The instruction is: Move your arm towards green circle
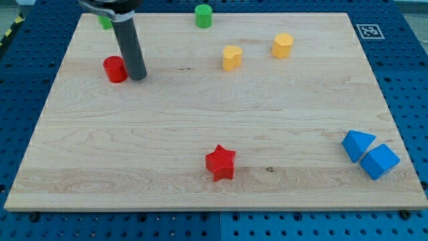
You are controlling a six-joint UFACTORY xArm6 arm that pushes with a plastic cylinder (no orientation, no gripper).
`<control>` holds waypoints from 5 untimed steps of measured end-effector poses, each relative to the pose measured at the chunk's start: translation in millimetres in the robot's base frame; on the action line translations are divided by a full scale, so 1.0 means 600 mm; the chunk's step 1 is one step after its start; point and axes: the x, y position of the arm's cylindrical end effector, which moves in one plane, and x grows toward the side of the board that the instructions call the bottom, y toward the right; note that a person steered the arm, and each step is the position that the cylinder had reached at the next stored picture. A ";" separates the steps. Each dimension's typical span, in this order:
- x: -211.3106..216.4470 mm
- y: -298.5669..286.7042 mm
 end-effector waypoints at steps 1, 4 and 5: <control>-0.028 -0.021; -0.070 -0.055; -0.146 -0.009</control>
